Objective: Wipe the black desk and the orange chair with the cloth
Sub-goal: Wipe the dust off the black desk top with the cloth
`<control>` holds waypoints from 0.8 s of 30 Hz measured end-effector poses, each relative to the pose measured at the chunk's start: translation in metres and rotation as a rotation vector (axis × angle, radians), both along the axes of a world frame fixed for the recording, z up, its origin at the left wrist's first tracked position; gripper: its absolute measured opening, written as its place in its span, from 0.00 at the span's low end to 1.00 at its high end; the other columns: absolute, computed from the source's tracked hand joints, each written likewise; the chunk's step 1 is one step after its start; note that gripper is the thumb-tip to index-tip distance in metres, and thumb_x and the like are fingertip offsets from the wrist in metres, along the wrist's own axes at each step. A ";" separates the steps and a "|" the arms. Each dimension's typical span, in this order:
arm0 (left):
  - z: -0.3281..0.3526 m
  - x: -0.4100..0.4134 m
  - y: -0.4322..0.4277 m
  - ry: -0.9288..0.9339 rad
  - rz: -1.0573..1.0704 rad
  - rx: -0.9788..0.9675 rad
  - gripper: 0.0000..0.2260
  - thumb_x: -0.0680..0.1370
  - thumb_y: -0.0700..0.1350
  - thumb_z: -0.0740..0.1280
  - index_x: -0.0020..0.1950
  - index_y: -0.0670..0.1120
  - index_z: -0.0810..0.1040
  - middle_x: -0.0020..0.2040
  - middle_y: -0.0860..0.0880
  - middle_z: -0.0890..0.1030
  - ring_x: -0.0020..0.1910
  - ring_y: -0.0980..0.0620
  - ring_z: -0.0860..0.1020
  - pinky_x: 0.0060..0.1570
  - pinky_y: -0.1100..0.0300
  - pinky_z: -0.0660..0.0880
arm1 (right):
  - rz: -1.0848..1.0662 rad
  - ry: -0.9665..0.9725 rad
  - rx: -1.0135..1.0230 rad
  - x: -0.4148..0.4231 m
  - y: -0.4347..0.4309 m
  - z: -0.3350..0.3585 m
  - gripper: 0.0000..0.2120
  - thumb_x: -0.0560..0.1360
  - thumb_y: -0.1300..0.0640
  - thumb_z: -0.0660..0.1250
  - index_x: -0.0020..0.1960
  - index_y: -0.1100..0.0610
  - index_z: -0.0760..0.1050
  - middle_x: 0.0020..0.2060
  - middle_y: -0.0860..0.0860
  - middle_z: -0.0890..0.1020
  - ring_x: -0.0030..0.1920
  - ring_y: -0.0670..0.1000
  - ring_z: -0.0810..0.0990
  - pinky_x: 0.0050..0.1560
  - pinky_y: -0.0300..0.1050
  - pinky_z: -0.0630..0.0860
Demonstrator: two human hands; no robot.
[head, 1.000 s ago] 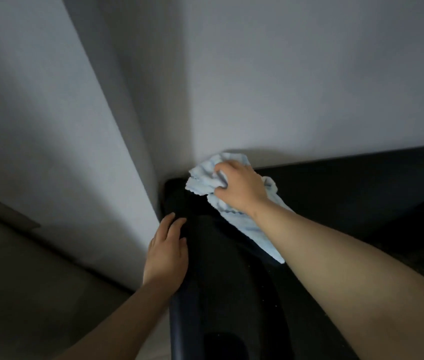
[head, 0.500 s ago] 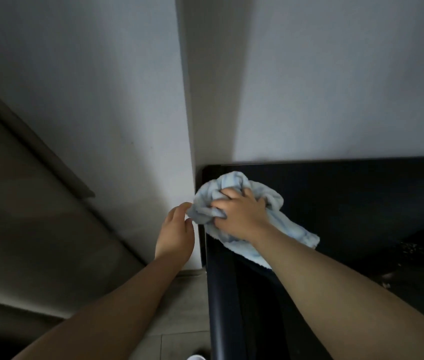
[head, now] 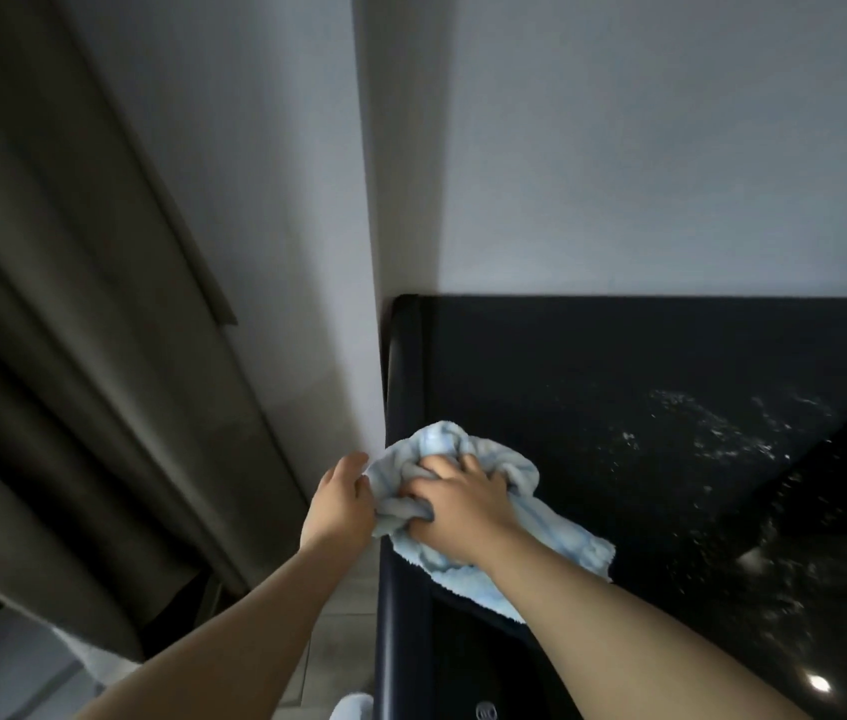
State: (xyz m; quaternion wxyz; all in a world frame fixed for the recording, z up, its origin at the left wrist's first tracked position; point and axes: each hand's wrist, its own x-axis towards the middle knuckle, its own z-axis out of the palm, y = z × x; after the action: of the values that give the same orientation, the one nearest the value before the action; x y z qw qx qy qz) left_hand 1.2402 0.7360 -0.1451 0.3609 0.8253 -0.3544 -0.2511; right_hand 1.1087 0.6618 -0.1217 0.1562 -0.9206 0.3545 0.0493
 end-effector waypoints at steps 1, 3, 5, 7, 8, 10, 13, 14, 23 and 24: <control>0.001 -0.006 0.010 0.009 0.003 0.002 0.15 0.78 0.41 0.54 0.62 0.47 0.72 0.59 0.44 0.74 0.52 0.47 0.73 0.50 0.57 0.71 | -0.012 -0.004 0.013 -0.009 0.010 0.001 0.19 0.66 0.48 0.64 0.57 0.38 0.70 0.61 0.39 0.62 0.66 0.55 0.58 0.55 0.60 0.63; 0.004 -0.017 0.029 0.007 0.000 0.019 0.14 0.78 0.41 0.54 0.61 0.46 0.73 0.58 0.45 0.75 0.48 0.49 0.72 0.44 0.59 0.68 | -0.030 0.000 0.045 -0.025 0.029 0.001 0.18 0.68 0.47 0.63 0.57 0.38 0.70 0.62 0.39 0.63 0.67 0.55 0.58 0.55 0.60 0.63; 0.005 -0.028 0.048 -0.015 -0.017 0.039 0.14 0.78 0.41 0.54 0.61 0.46 0.73 0.57 0.46 0.75 0.48 0.50 0.72 0.43 0.60 0.66 | -0.044 0.002 0.035 -0.038 0.048 -0.003 0.18 0.67 0.47 0.63 0.57 0.39 0.71 0.61 0.39 0.64 0.65 0.55 0.59 0.55 0.59 0.64; 0.005 -0.039 0.068 -0.028 -0.030 0.052 0.13 0.78 0.41 0.54 0.58 0.47 0.74 0.55 0.47 0.76 0.48 0.49 0.74 0.44 0.58 0.69 | -0.051 -0.017 -0.008 -0.048 0.068 -0.005 0.17 0.67 0.45 0.63 0.56 0.40 0.71 0.59 0.39 0.63 0.63 0.54 0.61 0.52 0.58 0.66; 0.006 -0.043 0.078 -0.033 -0.034 0.059 0.13 0.78 0.41 0.53 0.56 0.47 0.74 0.54 0.47 0.77 0.48 0.49 0.74 0.44 0.58 0.70 | -0.053 -0.028 -0.034 -0.053 0.077 -0.006 0.17 0.67 0.44 0.64 0.55 0.41 0.72 0.57 0.39 0.62 0.62 0.54 0.62 0.51 0.57 0.67; 0.008 -0.052 0.101 -0.040 -0.044 0.074 0.13 0.78 0.41 0.53 0.56 0.48 0.74 0.55 0.48 0.76 0.48 0.51 0.73 0.44 0.59 0.68 | -0.041 -0.015 -0.069 -0.061 0.098 -0.005 0.15 0.65 0.45 0.65 0.52 0.43 0.73 0.55 0.39 0.60 0.62 0.54 0.62 0.50 0.55 0.68; 0.011 -0.065 0.140 -0.039 -0.043 0.060 0.14 0.79 0.42 0.54 0.62 0.48 0.73 0.59 0.47 0.75 0.47 0.53 0.71 0.44 0.63 0.65 | 0.259 -0.240 0.283 -0.067 0.136 0.012 0.16 0.59 0.49 0.64 0.44 0.55 0.76 0.54 0.54 0.67 0.51 0.65 0.70 0.48 0.56 0.64; 0.012 -0.070 0.155 -0.031 -0.037 0.050 0.15 0.80 0.42 0.55 0.64 0.48 0.72 0.59 0.47 0.75 0.47 0.54 0.71 0.42 0.63 0.65 | 0.437 -0.455 0.460 -0.071 0.153 0.013 0.19 0.57 0.50 0.61 0.39 0.64 0.76 0.45 0.66 0.71 0.41 0.65 0.70 0.49 0.58 0.61; 0.019 -0.100 0.259 0.071 0.075 0.028 0.16 0.80 0.45 0.56 0.67 0.49 0.72 0.61 0.47 0.76 0.53 0.50 0.74 0.49 0.63 0.68 | 0.048 -0.091 0.350 -0.112 0.241 0.017 0.19 0.69 0.56 0.66 0.59 0.48 0.77 0.58 0.51 0.77 0.55 0.51 0.74 0.51 0.42 0.69; 0.027 -0.104 0.259 0.085 0.083 0.002 0.14 0.80 0.45 0.57 0.64 0.50 0.74 0.59 0.47 0.77 0.54 0.48 0.76 0.48 0.61 0.71 | 0.026 -0.198 0.408 -0.113 0.243 0.022 0.21 0.69 0.58 0.67 0.62 0.48 0.75 0.59 0.50 0.77 0.58 0.50 0.75 0.55 0.41 0.70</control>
State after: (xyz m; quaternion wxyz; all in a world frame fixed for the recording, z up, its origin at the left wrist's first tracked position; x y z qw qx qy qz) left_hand 1.1366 0.9955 -0.1185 0.3852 0.8282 -0.3037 -0.2712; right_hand 0.9960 0.9051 -0.1000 0.3728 -0.8746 0.3083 0.0312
